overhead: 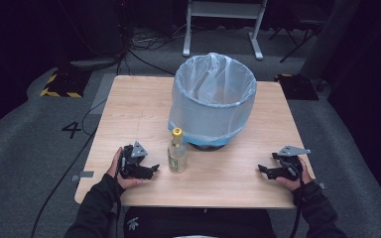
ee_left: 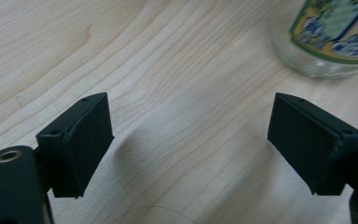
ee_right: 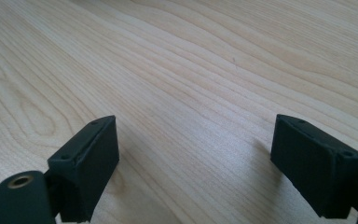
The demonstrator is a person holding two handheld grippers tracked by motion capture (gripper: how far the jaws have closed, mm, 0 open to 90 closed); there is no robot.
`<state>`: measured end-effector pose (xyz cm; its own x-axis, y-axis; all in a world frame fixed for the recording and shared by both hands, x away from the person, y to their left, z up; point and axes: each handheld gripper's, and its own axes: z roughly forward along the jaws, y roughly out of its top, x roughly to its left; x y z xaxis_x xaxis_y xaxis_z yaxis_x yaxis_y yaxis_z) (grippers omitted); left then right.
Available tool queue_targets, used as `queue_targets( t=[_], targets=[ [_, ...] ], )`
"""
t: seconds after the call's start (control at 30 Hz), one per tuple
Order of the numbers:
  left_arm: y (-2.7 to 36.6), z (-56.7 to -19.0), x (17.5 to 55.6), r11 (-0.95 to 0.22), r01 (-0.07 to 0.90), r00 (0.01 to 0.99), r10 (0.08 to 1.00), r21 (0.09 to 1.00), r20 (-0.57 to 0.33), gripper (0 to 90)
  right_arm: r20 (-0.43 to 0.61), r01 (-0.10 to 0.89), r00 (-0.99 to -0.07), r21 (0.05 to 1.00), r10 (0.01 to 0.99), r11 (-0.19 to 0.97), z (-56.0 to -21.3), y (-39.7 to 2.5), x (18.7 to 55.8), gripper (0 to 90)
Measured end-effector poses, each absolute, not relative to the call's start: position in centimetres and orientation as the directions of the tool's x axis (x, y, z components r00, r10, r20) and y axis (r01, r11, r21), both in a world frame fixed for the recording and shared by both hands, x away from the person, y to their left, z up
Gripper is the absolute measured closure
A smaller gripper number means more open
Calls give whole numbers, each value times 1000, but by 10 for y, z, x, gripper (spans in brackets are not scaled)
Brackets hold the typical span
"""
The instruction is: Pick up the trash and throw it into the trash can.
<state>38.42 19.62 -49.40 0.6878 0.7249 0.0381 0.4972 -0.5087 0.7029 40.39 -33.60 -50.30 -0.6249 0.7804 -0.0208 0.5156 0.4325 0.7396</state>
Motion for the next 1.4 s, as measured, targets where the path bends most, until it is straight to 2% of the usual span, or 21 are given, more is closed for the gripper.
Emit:
queue_targets(
  t=[0.07, 0.13, 0.5, 0.87, 1.07, 1.4],
  targets=[
    [196, -492, 382, -508, 493, 688, 724, 706, 41, 147, -21, 515, -625, 739, 780, 433, -503, -336, 404, 150],
    [195, -487, 378, -506, 480, 701, 712, 717, 33, 170, -23, 515, -625, 740, 781, 433, -503, -336, 404, 150],
    [174, -473, 364, -520, 406, 752, 657, 751, 48, 165, -21, 515, -625, 739, 780, 433, -503, -336, 404, 150],
    [158, -467, 362, -528, 404, 770, 637, 747, 34, 160, -21, 516, -625, 740, 781, 433, -503, -336, 404, 150],
    [140, -462, 361, -542, 372, 797, 603, 753, 40, 159, -21, 516, -625, 739, 780, 433, -503, -336, 404, 150],
    [125, -461, 366, -536, 378, 788, 614, 755, 41, 156, -20, 515, -626, 740, 779, 432, -503, -336, 404, 151]
  ],
)
